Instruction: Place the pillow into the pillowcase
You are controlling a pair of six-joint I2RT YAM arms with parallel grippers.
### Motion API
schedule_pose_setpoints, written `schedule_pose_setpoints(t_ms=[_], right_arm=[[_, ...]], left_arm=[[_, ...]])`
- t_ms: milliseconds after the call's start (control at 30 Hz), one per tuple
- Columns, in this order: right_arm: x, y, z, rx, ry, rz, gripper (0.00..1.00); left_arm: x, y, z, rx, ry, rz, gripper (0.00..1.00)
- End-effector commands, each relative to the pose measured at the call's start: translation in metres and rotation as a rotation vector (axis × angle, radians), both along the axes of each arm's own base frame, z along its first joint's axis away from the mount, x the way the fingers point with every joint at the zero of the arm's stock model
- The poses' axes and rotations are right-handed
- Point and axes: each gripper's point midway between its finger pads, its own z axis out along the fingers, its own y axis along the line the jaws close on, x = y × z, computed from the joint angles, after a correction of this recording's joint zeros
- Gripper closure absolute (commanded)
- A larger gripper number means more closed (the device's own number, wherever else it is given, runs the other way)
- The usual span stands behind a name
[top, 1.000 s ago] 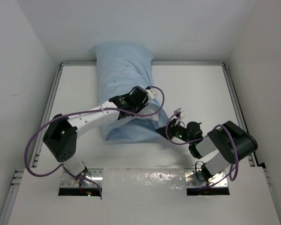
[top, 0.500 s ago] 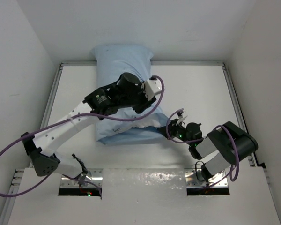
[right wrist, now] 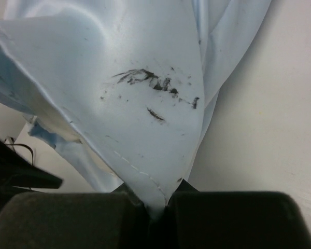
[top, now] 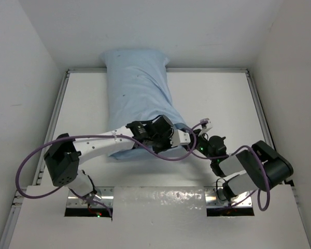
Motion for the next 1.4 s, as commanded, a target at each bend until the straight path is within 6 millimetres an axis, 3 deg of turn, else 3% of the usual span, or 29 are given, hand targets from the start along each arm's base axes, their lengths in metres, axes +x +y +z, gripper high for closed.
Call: schedule_pose_setpoints(t_ms=[0,100,267,367,467,500,567,833,933,1067,1200,1233,1333,1367], right_arm=[[0.001,0.003,0.038,0.034,-0.166,0.019,1.00],[-0.002,-0.002,0.037,0.014,-0.174,0.010,1.00],[-0.004,-0.003,0.035,-0.006,-0.171,0.012,1.00],[-0.005,-0.004,0.038,0.002,-0.178,0.010,1.00],[-0.015,-0.010,0.022,-0.028,-0.143,0.012,1.00],[-0.018,-0.013,0.014,-0.056,-0.128,0.014,1.00],[-0.023,-0.015,0.001,-0.093,-0.089,0.024,1.00],[-0.031,-0.019,-0.020,-0.143,-0.032,0.040,1.00],[-0.036,-0.021,-0.028,-0.153,-0.009,0.043,1.00],[-0.036,-0.021,-0.030,-0.152,-0.002,0.041,1.00],[-0.030,-0.024,-0.036,-0.202,0.024,0.023,1.00],[-0.028,-0.026,-0.037,-0.209,0.026,0.010,1.00],[-0.022,-0.030,-0.032,-0.204,0.017,-0.029,1.00],[-0.021,-0.030,-0.032,-0.210,0.028,-0.033,1.00]], left_arm=[[0.049,-0.031,0.024,-0.182,-0.185,0.083,0.82],[0.072,-0.035,0.011,-0.239,-0.141,0.144,0.79],[0.064,-0.049,-0.014,-0.271,-0.019,0.077,0.76],[0.087,-0.053,-0.022,-0.274,-0.029,0.157,0.77],[0.145,-0.038,-0.010,-0.354,-0.014,0.332,0.76],[0.156,-0.032,-0.016,-0.351,-0.001,0.358,0.75],[0.158,-0.033,-0.020,-0.337,-0.020,0.337,0.74],[0.138,-0.054,-0.044,-0.351,0.059,0.269,0.70],[0.123,-0.064,-0.046,-0.380,0.118,0.181,0.67],[0.123,-0.075,-0.038,-0.446,0.098,0.077,0.64],[0.106,-0.085,-0.037,-0.523,0.142,-0.073,0.61],[0.101,-0.088,-0.037,-0.542,0.162,-0.091,0.55],[0.092,-0.100,-0.034,-0.605,0.237,-0.145,0.55],[0.092,-0.104,-0.041,-0.611,0.264,-0.139,0.56]])
